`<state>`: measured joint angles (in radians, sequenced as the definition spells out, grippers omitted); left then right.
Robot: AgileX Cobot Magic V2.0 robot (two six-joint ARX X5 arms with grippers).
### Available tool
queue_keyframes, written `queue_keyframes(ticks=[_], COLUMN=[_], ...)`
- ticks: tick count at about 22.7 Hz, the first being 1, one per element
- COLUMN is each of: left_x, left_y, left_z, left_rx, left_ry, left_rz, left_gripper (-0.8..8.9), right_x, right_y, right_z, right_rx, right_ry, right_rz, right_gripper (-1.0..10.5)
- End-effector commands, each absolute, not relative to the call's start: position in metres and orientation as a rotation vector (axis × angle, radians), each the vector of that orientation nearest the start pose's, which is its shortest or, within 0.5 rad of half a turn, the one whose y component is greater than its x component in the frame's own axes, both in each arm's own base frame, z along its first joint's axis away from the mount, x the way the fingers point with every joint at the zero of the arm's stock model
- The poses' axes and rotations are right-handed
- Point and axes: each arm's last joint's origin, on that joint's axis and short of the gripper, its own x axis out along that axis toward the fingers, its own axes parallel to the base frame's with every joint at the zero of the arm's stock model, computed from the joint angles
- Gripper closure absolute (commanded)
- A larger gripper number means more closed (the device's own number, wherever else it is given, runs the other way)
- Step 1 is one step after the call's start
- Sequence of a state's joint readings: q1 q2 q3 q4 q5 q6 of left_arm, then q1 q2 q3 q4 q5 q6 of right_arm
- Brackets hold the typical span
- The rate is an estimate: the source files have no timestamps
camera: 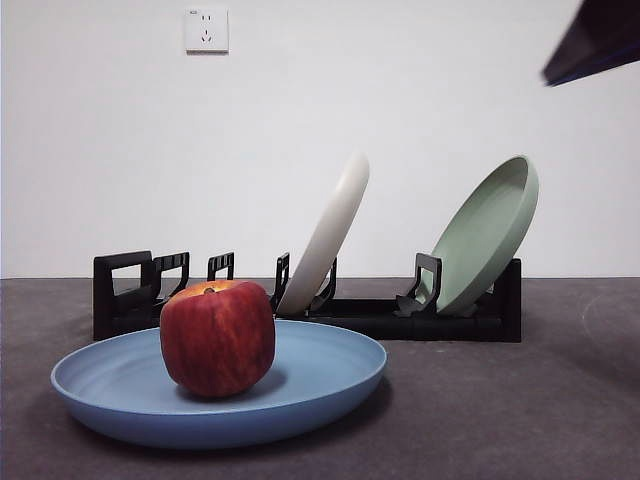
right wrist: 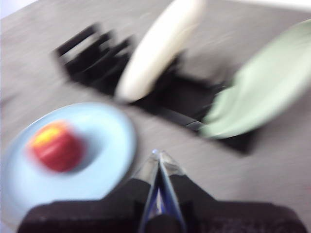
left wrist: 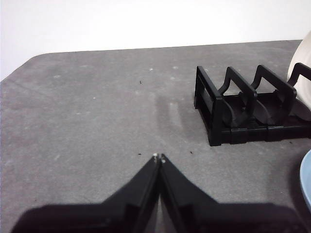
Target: Take the blue plate from the plate rack,put the plate on the table,take the apple from the table,put the apple in the plate
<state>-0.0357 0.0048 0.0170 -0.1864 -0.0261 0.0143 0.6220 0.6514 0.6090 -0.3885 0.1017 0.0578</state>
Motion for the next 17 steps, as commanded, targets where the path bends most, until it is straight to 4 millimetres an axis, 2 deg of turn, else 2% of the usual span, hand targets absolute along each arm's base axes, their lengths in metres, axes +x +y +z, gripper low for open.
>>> queue_keyframes(ticks=[1, 4, 8, 12, 17], left_x=[0.096, 0.096, 0.096, 0.096, 0.096], left_y=[-0.003, -0.003, -0.003, -0.003, -0.003], left_z=[0.147, 0.147, 0.147, 0.147, 0.147], left_rx=[0.011, 0.011, 0.011, 0.011, 0.011], left_ry=[0.179, 0.179, 0.179, 0.179, 0.179], left_rz=[-0.01, -0.01, -0.01, -0.01, -0.01], left_gripper=[8.16, 8.16, 8.16, 8.16, 8.16], right_x=[0.121, 0.116, 0.102, 0.096, 0.095], right_y=[0.062, 0.032, 0.009, 0.005, 0.005], right_z=[0.259, 0.241, 0.211, 0.179, 0.16], right_rx=[-0.109, -0.035, 0.02, 0.027, 0.036], right_ry=[0.409, 0.283, 0.142, 0.122, 0.12], right_rz=[0.385, 0.198, 0.169, 0.159, 0.159], right_gripper=[9.6, 9.6, 9.6, 9.6, 9.6])
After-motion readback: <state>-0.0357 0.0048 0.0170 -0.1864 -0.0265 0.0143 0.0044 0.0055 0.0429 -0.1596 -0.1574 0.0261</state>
